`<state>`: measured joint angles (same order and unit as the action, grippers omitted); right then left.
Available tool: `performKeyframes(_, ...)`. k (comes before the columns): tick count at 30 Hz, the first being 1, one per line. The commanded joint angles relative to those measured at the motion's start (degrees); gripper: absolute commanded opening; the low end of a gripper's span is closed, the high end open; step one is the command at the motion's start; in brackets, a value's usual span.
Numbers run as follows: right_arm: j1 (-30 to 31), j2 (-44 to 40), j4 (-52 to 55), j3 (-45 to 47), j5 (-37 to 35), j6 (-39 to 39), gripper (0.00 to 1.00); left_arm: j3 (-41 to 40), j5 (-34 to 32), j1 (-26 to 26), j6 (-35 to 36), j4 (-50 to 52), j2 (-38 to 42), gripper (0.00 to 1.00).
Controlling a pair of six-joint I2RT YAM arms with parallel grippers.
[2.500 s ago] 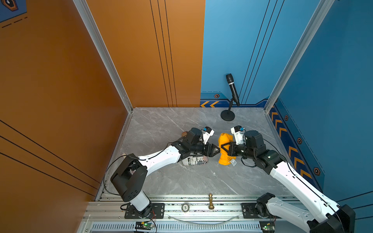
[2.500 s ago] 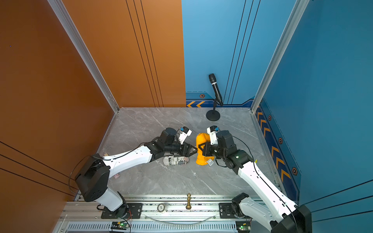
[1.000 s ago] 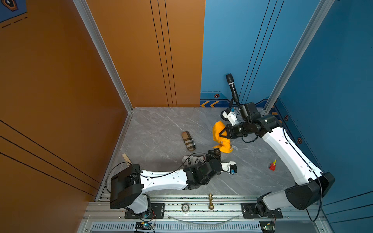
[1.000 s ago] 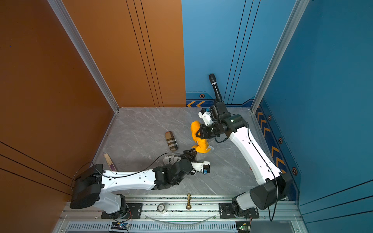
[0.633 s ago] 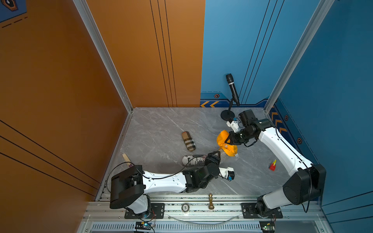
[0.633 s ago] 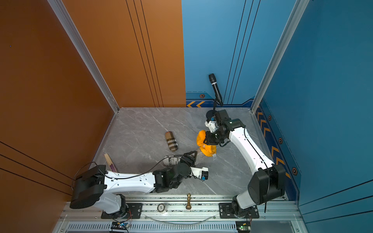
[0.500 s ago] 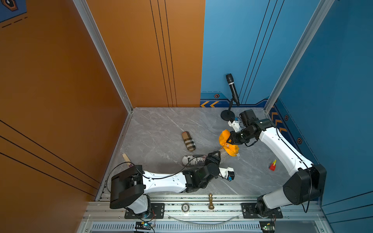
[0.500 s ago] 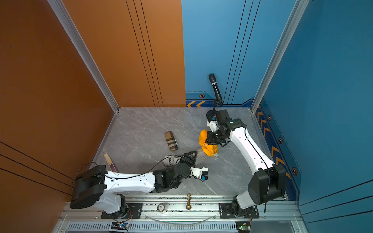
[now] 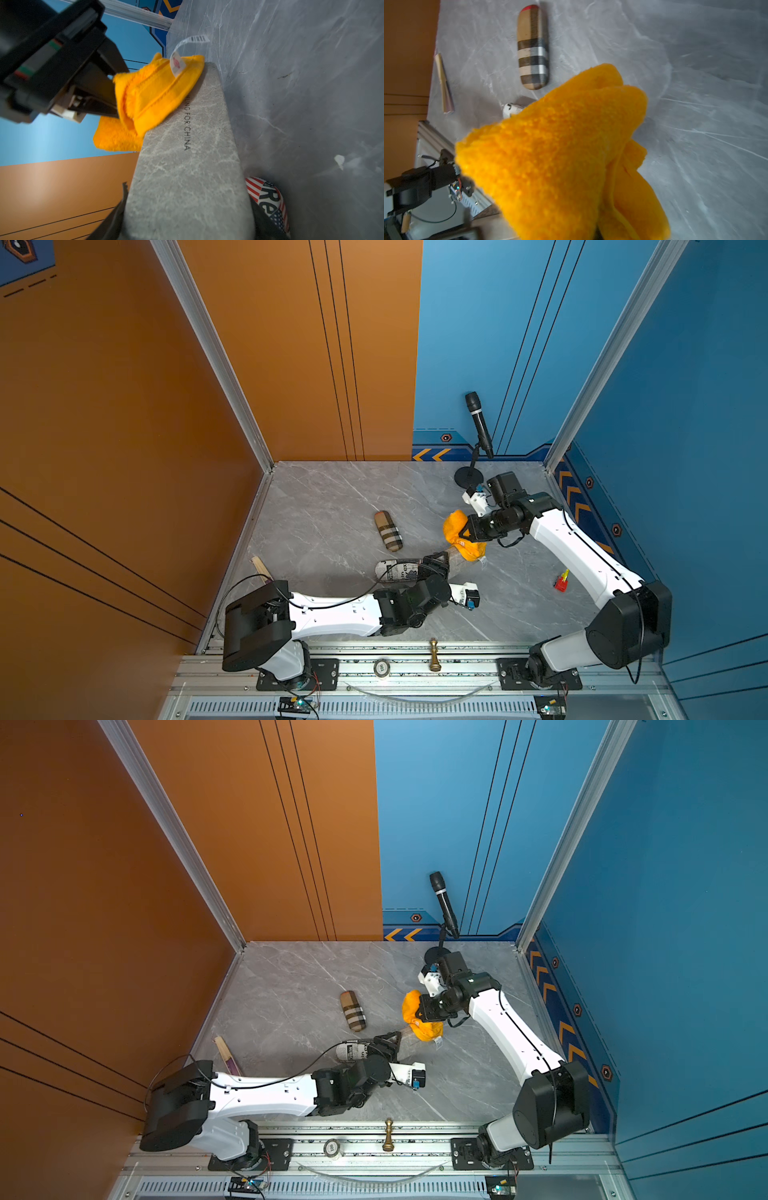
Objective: Wipe the eyeglass case
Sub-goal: Wipe the dirt from the eyeglass case.
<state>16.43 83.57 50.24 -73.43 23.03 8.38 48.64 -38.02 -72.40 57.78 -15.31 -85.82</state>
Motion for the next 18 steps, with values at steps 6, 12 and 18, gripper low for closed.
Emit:
performKeyframes(6,-5.9,-3.4,1.5,5.4,-13.2,-0.6,0.0,4.3,1.1,2.0,-19.8,12.2,12.9,0.36)
performKeyframes(12,-7.9,-6.7,-2.0,5.1,-3.6,0.8,0.0,7.0,12.2,4.4,-30.3,28.9,18.4,0.36)
performKeyframes(18,-8.7,-8.9,-11.1,8.7,20.9,7.7,0.0,8.9,19.3,6.2,-33.4,31.2,17.3,0.36)
